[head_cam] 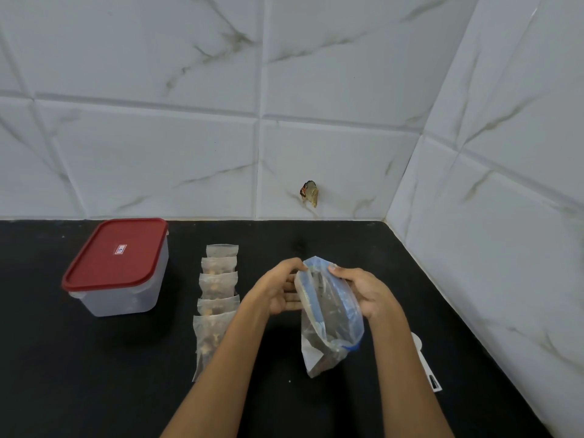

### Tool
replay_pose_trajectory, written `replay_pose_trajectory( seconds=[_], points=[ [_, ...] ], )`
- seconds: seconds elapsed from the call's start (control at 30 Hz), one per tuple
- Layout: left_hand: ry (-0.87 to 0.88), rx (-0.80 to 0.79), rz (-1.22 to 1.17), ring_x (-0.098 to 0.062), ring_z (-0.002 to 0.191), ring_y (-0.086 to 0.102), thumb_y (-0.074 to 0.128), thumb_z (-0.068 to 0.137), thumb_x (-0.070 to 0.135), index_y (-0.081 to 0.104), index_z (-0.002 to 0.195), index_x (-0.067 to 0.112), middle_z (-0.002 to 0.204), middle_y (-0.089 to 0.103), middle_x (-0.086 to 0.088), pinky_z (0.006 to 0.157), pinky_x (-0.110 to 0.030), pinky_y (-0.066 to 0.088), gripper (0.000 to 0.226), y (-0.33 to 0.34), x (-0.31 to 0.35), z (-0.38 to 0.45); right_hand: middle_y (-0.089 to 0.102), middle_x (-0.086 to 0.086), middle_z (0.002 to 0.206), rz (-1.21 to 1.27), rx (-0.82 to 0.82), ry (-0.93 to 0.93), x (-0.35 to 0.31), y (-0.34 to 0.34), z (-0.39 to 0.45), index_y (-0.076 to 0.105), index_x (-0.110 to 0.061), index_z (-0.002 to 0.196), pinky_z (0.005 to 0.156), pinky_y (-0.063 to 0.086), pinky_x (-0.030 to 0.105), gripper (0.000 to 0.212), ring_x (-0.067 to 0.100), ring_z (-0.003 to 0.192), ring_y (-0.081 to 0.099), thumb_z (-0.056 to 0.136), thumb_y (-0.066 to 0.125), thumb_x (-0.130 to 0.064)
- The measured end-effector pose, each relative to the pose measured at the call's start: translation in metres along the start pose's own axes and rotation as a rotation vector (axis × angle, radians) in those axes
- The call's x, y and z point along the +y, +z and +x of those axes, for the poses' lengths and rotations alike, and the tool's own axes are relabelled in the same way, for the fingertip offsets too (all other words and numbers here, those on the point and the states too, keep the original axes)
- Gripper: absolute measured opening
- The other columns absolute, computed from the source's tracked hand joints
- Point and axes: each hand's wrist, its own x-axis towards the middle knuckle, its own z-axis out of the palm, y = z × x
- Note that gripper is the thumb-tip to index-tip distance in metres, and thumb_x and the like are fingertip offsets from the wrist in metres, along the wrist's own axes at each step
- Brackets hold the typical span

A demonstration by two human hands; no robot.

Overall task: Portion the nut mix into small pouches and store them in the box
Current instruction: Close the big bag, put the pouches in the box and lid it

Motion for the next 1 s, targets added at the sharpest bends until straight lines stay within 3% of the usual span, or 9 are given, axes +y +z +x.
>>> replay_pose_trajectory(
  seconds=[0.13,0.23,0.3,0.37,0.4,0.5,0.7,0.83,1.0],
  points=[
    [-0.083,-0.056,-0.083,-0.032,0.092,0.065,0.048,0.082,0.051,0.062,0.108,-0.002,0.102,0.067,-0.019,0.076,-0.040,0.054,0.061,-0.003,-0.002,0.001,0.065,0.020,0.111,0.038,-0.067,0.049,0.006,-0.003,-0.001,0.064,-0.002,0.115,0.093,0.046,0.048,0.035,0.034,0.106,0.058,0.086,0.059,-0.021],
    [-0.105,-0.078,-0.080,-0.032,0.094,0.064,0.046,0.087,0.051,0.062,0.109,-0.001,0.105,0.067,-0.019,0.076,-0.041,0.054,0.059,-0.003,-0.001,0.003,0.070,0.018,0.103,0.041,-0.048,0.043,0.003,0.000,-0.001,0.070,-0.005,0.105,0.093,0.049,0.046,0.038,0.030,0.099,0.064,0.085,0.065,-0.037],
    [-0.088,-0.085,0.006,-0.029,0.088,0.065,0.056,0.087,0.040,0.062,0.107,0.001,0.101,0.066,-0.016,0.070,-0.040,0.055,0.044,-0.002,0.000,0.002,0.071,0.018,0.097,-0.058,-0.013,-0.013,-0.003,0.005,-0.004,0.070,-0.002,0.098,0.074,0.058,0.036,0.033,0.024,0.084,0.070,0.084,0.070,-0.032],
    [-0.059,-0.086,0.072,-0.026,0.085,0.066,0.064,0.087,0.030,0.063,0.101,0.005,0.097,0.066,-0.013,0.067,-0.039,0.055,0.029,-0.001,0.002,0.001,0.068,0.013,0.078,-0.172,0.040,-0.074,-0.008,0.009,-0.009,0.067,-0.002,0.084,0.045,0.052,0.021,0.018,0.014,0.056,0.067,0.085,0.069,-0.019],
    [-0.035,-0.073,0.087,-0.025,0.084,0.066,0.068,0.085,0.026,0.064,0.097,0.006,0.094,0.067,-0.012,0.067,-0.038,0.055,0.024,-0.001,0.003,0.000,0.065,0.010,0.074,-0.215,0.059,-0.107,-0.011,0.009,-0.011,0.066,-0.002,0.083,0.039,0.047,0.018,0.014,0.011,0.050,0.064,0.085,0.069,-0.016],
    [0.084,0.025,0.176,-0.018,0.076,0.065,0.072,0.083,0.017,0.065,0.087,0.006,0.084,0.068,-0.009,0.066,-0.030,0.055,0.013,-0.003,0.007,-0.001,0.068,0.007,0.081,-0.330,0.070,-0.240,-0.014,0.005,-0.014,0.068,-0.001,0.094,0.048,0.049,0.017,0.015,0.011,0.064,0.066,0.083,0.070,-0.011],
    [0.480,0.251,0.613,-0.013,0.073,0.062,0.068,0.082,0.011,0.060,0.075,0.012,0.079,0.063,-0.004,0.066,-0.026,0.054,0.011,0.003,0.011,-0.002,0.070,0.006,0.077,-0.443,0.304,-0.402,-0.010,0.014,-0.012,0.069,-0.014,0.076,0.065,0.056,0.027,0.008,0.017,0.074,0.070,0.076,0.076,-0.010],
    [0.577,0.366,0.755,-0.014,0.072,0.055,0.057,0.091,0.020,0.049,0.081,0.015,0.083,0.055,-0.003,0.061,-0.027,0.049,0.013,0.016,0.007,-0.004,0.064,-0.001,0.071,-0.654,0.569,-0.661,-0.004,0.034,-0.013,0.064,-0.016,0.077,0.065,0.053,0.025,0.008,0.011,0.068,0.063,0.079,0.069,-0.010],
    [0.625,0.436,0.749,-0.009,0.075,0.054,0.061,0.089,0.026,0.044,0.099,0.014,0.092,0.055,-0.002,0.057,-0.020,0.043,0.024,0.026,0.007,-0.004,0.057,-0.003,0.072,-0.681,0.618,-0.730,0.007,0.045,-0.005,0.056,-0.013,0.083,0.059,0.047,0.021,0.010,0.010,0.066,0.057,0.082,0.066,-0.013]
  ],
)
